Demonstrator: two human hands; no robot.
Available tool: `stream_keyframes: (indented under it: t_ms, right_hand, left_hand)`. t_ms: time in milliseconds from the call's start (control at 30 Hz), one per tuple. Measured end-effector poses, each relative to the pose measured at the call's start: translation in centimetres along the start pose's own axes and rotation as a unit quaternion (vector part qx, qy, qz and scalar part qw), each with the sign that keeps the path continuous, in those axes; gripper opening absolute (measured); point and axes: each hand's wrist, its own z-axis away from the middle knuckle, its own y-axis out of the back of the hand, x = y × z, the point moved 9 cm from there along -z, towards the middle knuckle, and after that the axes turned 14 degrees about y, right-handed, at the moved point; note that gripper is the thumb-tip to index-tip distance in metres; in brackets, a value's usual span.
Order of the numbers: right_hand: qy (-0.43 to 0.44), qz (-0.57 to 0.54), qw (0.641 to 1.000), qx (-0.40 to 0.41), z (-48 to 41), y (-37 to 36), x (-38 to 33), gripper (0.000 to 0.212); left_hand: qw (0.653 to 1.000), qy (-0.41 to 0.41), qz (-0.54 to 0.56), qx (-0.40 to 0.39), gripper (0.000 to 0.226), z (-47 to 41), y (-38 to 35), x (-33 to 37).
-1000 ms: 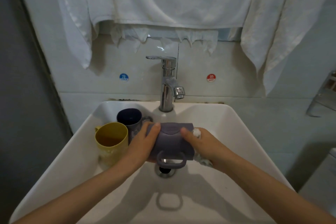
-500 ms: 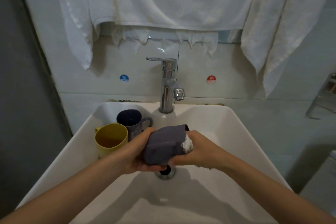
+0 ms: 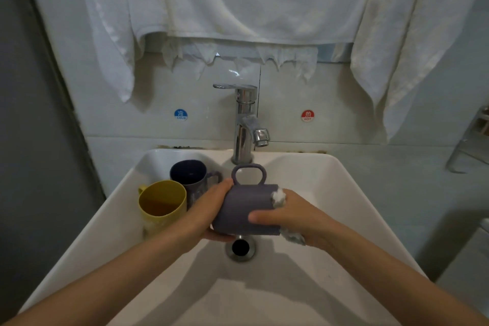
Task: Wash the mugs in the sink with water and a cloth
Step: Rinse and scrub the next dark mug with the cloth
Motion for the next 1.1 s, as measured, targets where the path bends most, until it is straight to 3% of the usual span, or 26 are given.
stream_keyframes:
  t_ms: [100, 167, 200, 267, 333, 400, 467, 533, 600, 667, 733, 800, 867, 933, 1000, 1033, 1100]
  right_hand:
    - [0.031, 0.198, 0.978, -0.063, 0.2, -0.4, -0.7, 0.042]
    - [0.041, 0.207, 0.976, -0.058, 0.1, -0.1, -0.4, 0.042]
    - [0.044, 0.159, 0.986, -0.039, 0.0, 0.2, -0.4, 0.038]
    - [0.023, -0.004, 1.0, 0.013, -0.4, 0.8, 0.2, 0.041]
    - [-0.017, -0.144, 0.988, 0.054, -0.7, 1.1, 1.0, 0.048]
    - [-0.03, -0.202, 0.977, 0.061, -0.7, 0.8, 1.2, 0.047]
    - [-0.025, -0.18, 0.982, 0.05, -0.5, 0.4, 0.8, 0.041]
    - [0.016, -0.046, 0.999, 0.011, -0.1, 0.2, -0.4, 0.043]
    - [0.045, 0.153, 0.986, -0.047, 0.5, -0.2, -1.5, 0.048]
    - [0.053, 0.229, 0.969, -0.075, 0.8, -0.5, -1.3, 0.053]
    - [0.065, 0.158, 0.983, -0.059, 0.8, -0.5, -1.2, 0.048]
    - [0.029, -0.045, 0.999, -0.004, 0.6, 0.0, -0.4, 0.037]
    - [-0.044, -0.211, 0.976, 0.027, 0.9, 0.0, 0.7, 0.036]
    - [-0.056, -0.237, 0.969, 0.027, 1.2, -0.1, 0.9, 0.039]
    - [-0.019, -0.143, 0.99, 0.004, 1.2, -0.4, 0.4, 0.048]
    - [0.018, -0.03, 0.999, -0.011, 1.1, -0.2, -0.1, 0.054]
    - [0.075, 0.233, 0.968, -0.051, 1.0, -0.2, -1.0, 0.066]
  left_hand:
    - [0.993, 0.102, 0.036, -0.046, 0.028, 0.4, -0.4, -1.8]
    - [0.995, 0.084, 0.031, -0.037, 0.03, 0.3, -0.3, -1.7]
    - [0.999, 0.043, 0.026, -0.019, 0.027, 0.2, -0.1, -1.2]
    - [0.99, -0.123, -0.06, 0.04, 0.018, 0.7, 0.4, 1.0]
    - [0.945, -0.277, -0.162, 0.066, 0.027, 2.1, 0.0, 2.9]
    - [0.934, -0.297, -0.188, 0.063, 0.03, 2.1, -0.1, 3.4]
    - [0.961, -0.226, -0.154, 0.043, 0.021, 1.4, -0.2, 3.6]
    - [0.996, -0.062, -0.06, 0.002, 0.024, 0.2, -0.1, 2.1]
    - [0.997, 0.061, -0.009, -0.035, 0.028, 0.2, -0.2, 0.4]
    - [0.994, 0.096, -0.012, -0.052, 0.034, 0.4, -0.2, -0.4]
    - [0.995, 0.071, 0.0, -0.065, 0.04, 0.3, -0.2, -0.4]
    - [0.998, -0.03, -0.029, -0.056, 0.045, 0.4, -0.3, 0.7]
    - [0.978, -0.157, -0.132, -0.026, 0.056, 1.3, -0.7, 2.3]
    - [0.961, -0.205, -0.184, -0.002, 0.055, 1.9, -1.0, 3.0]
    - [0.973, -0.163, -0.161, 0.005, 0.036, 1.3, -0.7, 2.6]
    - [0.987, -0.101, -0.123, -0.008, 0.03, 0.8, -0.5, 1.8]
    - [0.997, 0.037, -0.039, -0.054, 0.033, 0.3, -0.7, -0.4]
